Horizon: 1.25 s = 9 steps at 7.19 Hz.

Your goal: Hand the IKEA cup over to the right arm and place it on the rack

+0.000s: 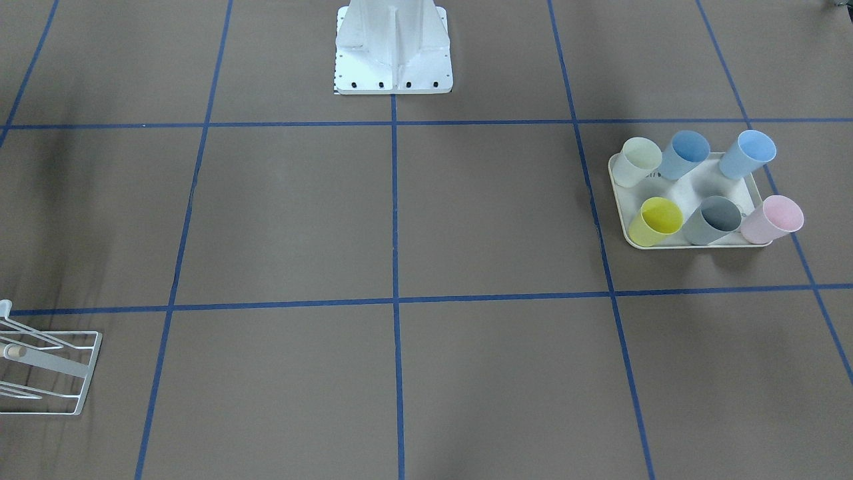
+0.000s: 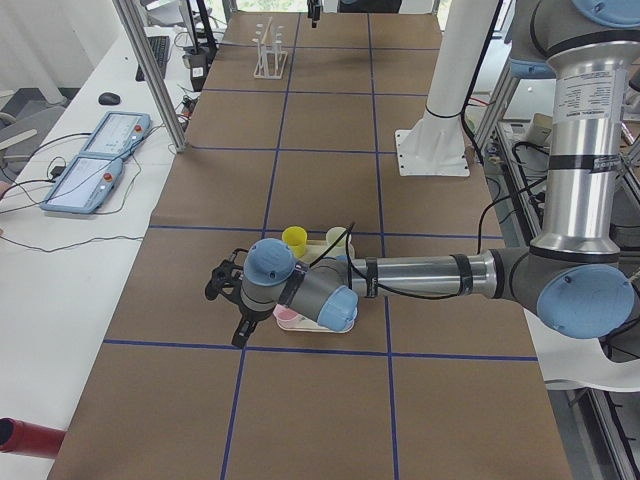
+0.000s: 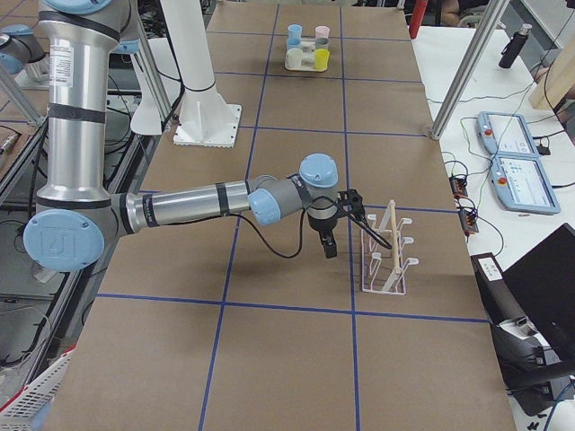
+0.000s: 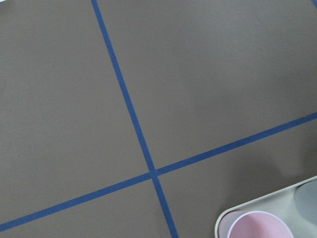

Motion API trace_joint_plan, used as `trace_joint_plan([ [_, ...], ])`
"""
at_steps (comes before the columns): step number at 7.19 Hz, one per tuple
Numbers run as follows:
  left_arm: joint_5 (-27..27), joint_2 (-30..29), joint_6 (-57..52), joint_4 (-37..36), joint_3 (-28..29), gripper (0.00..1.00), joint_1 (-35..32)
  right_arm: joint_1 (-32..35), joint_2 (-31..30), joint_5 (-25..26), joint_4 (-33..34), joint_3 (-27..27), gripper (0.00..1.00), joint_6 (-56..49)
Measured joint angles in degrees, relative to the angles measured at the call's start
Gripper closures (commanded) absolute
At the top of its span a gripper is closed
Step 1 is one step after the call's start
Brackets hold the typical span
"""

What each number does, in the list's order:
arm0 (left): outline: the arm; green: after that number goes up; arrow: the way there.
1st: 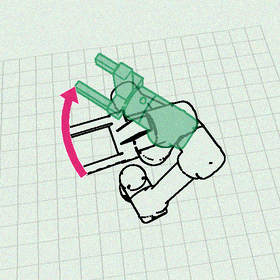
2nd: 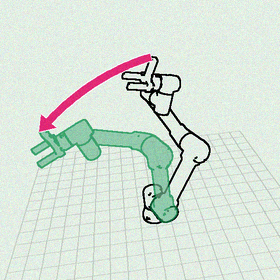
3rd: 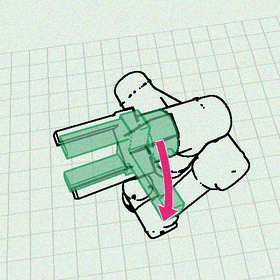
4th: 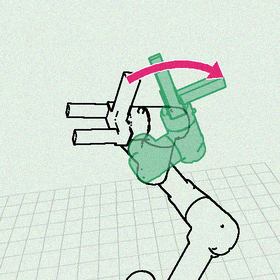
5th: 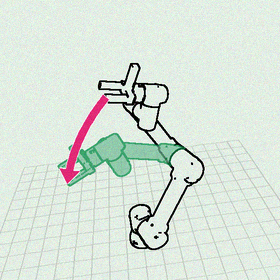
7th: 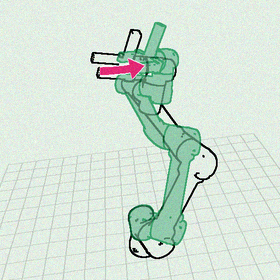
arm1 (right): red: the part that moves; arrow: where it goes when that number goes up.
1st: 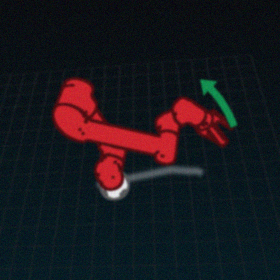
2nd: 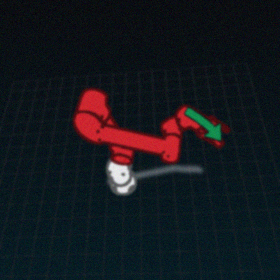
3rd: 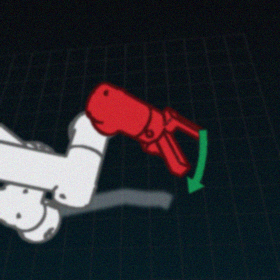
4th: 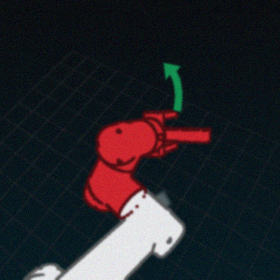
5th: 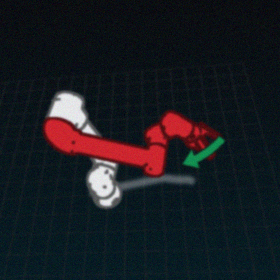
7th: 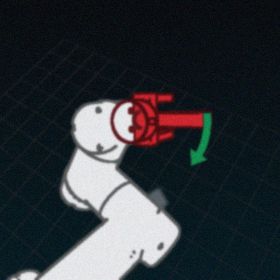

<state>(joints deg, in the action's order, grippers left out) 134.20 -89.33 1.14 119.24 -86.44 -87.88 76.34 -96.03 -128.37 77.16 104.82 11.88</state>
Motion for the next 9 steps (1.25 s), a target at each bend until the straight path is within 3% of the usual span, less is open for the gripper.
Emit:
trace_joint_plan([
  [3,5.8,-0.9,-0.1,-9.2,-1.2,0.0,-0.1,2.0,1.1,0.1,5.7,0.5,0.01,-0.2],
  [7,7.1,1.2,1.3,-5.3,1.7,0.0,2.0,1.9,0.8,-0.1,3.0,0.0,0.01,0.2],
  [9,6.3,0.2,8.4,-3.3,2.8,0.0,6.6,0.7,1.1,0.0,2.8,-1.3,0.01,0.4],
])
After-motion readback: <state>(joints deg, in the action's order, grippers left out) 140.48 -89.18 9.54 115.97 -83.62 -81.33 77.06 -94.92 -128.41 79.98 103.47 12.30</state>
